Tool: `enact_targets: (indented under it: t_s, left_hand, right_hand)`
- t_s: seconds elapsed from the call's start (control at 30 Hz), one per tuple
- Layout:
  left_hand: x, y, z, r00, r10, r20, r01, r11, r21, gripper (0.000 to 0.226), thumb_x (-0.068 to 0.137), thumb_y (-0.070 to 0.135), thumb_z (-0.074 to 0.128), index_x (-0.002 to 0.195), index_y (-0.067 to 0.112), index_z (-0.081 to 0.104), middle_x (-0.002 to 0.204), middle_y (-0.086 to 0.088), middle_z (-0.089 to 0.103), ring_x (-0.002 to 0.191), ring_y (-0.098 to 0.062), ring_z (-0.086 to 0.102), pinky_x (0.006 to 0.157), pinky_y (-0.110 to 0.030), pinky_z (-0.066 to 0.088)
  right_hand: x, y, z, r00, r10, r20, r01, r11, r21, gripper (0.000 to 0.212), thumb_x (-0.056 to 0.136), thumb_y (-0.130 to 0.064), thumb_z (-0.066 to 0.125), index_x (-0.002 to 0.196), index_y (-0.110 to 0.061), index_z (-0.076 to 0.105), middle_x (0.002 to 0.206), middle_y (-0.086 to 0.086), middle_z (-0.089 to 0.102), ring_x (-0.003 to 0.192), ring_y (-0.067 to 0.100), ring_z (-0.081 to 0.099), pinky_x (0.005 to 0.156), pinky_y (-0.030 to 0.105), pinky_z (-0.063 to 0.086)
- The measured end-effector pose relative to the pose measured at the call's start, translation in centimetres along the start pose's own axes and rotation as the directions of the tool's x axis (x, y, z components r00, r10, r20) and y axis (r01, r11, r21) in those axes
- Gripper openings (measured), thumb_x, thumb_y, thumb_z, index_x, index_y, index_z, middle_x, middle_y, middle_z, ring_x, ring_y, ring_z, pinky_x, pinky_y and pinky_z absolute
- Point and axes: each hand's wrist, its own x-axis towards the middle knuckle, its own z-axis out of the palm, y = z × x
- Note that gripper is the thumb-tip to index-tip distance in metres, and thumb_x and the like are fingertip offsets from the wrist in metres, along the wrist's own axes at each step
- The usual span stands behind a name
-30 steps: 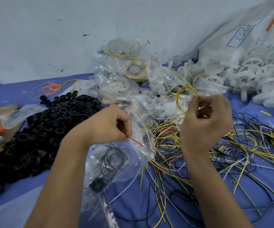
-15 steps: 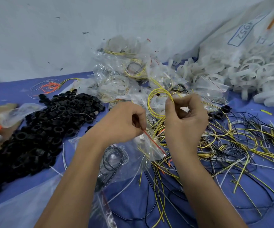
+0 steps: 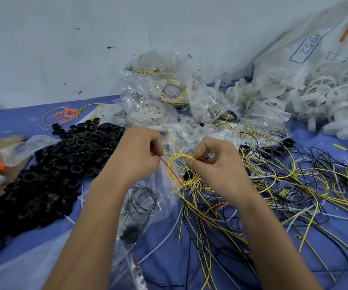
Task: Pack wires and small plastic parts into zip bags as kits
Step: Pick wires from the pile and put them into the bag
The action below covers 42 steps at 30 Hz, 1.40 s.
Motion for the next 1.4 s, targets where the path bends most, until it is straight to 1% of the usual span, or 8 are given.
enact_targets:
  t_s: [0.23, 0.4, 0.53, 0.67, 0.87, 1.03, 1.27, 1.4]
  left_hand:
    - [-0.1, 0.1, -0.1, 0.999, -0.016, 0.03, 0.019, 0.996, -0.085, 0.038, 0.072, -0.014, 0.066, 0.063, 0.023, 0.066, 0.075, 0.007, 0.072, 0.064, -0.005, 0.066, 0.065, -0.016, 0.051]
    - [-0.4, 1.9, -0.4, 0.976, 0.105, 0.191, -0.049, 0.959, -0.278, 0.038, 0.071, -0.017, 0.071, 0.063, 0.02, 0.068, 0.08, -0.001, 0.075, 0.078, -0.018, 0.073, 0.075, -0.035, 0.062]
    - [-0.7, 2.8, -0.6, 0.947, 0.167, 0.274, -0.059, 0.929, -0.364, 0.038, 0.074, -0.013, 0.076, 0.064, 0.024, 0.069, 0.082, -0.007, 0.075, 0.083, -0.031, 0.072, 0.079, -0.046, 0.06]
    - [-0.4, 2.2, -0.8, 0.955, 0.144, 0.261, -0.049, 0.94, -0.338, 0.031, 0.076, -0.011, 0.077, 0.07, 0.019, 0.07, 0.079, -0.006, 0.074, 0.078, -0.028, 0.072, 0.073, -0.036, 0.059]
    - [-0.3, 0.7, -0.8, 0.967, 0.027, 0.252, -0.001, 0.995, -0.102, 0.028, 0.076, -0.009, 0.08, 0.08, 0.017, 0.072, 0.077, 0.006, 0.069, 0.064, -0.003, 0.064, 0.066, -0.02, 0.054]
    - [-0.4, 0.9, -0.7, 0.963, 0.036, 0.267, -0.002, 0.992, -0.125, 0.028, 0.076, -0.008, 0.081, 0.069, 0.019, 0.075, 0.072, 0.005, 0.074, 0.066, -0.006, 0.069, 0.065, -0.019, 0.056]
    - [-0.6, 1.9, -1.1, 0.942, 0.135, 0.306, -0.014, 0.93, -0.367, 0.031, 0.076, -0.01, 0.081, 0.069, 0.019, 0.074, 0.084, -0.012, 0.074, 0.082, -0.03, 0.073, 0.075, -0.032, 0.06]
    - [-0.3, 1.7, -1.2, 0.95, 0.122, 0.288, -0.014, 0.937, -0.35, 0.029, 0.076, -0.009, 0.082, 0.07, 0.018, 0.074, 0.083, -0.008, 0.075, 0.079, -0.023, 0.073, 0.074, -0.029, 0.059]
  right_hand:
    - [0.0, -0.4, -0.7, 0.999, -0.002, 0.046, 0.003, 1.0, -0.025, 0.026, 0.081, -0.003, 0.076, 0.067, -0.015, 0.059, 0.058, -0.005, 0.052, 0.043, 0.01, 0.043, 0.046, 0.019, 0.034]
    - [-0.2, -0.6, -0.7, 0.99, -0.015, 0.137, 0.034, 0.991, -0.132, 0.018, 0.077, 0.003, 0.073, 0.07, -0.009, 0.062, 0.066, 0.01, 0.06, 0.044, 0.006, 0.044, 0.046, 0.014, 0.035]
    - [-0.1, -0.1, -0.4, 0.996, -0.092, 0.0, 0.086, 0.936, -0.341, 0.019, 0.076, 0.001, 0.071, 0.068, -0.015, 0.062, 0.062, 0.005, 0.06, 0.049, 0.01, 0.048, 0.048, 0.027, 0.042]
    - [0.1, 0.1, -0.8, 0.969, -0.211, -0.131, 0.125, 0.87, -0.477, 0.019, 0.078, 0.0, 0.068, 0.068, -0.015, 0.06, 0.062, 0.002, 0.058, 0.054, 0.022, 0.053, 0.053, 0.036, 0.048]
    - [-0.5, -0.7, -0.2, 0.993, -0.103, 0.063, 0.105, 0.994, -0.034, 0.02, 0.082, -0.002, 0.078, 0.072, -0.013, 0.064, 0.051, -0.008, 0.054, 0.04, 0.003, 0.041, 0.045, 0.016, 0.033]
    - [-0.6, -1.0, 0.0, 0.975, -0.068, 0.211, 0.076, 0.997, -0.031, 0.017, 0.084, -0.011, 0.079, 0.071, -0.016, 0.068, 0.054, -0.009, 0.06, 0.042, 0.001, 0.046, 0.045, 0.011, 0.033]
    - [-0.2, -0.8, 0.4, 0.979, -0.09, -0.185, 0.041, 0.966, -0.257, 0.015, 0.08, -0.01, 0.077, 0.069, -0.016, 0.069, 0.063, -0.001, 0.067, 0.058, 0.018, 0.063, 0.056, 0.027, 0.05]
    - [-0.2, -1.1, 0.1, 0.977, 0.107, -0.187, -0.057, 0.966, 0.254, 0.016, 0.086, -0.009, 0.078, 0.077, -0.003, 0.066, 0.059, 0.001, 0.058, 0.044, 0.013, 0.045, 0.042, 0.022, 0.035]
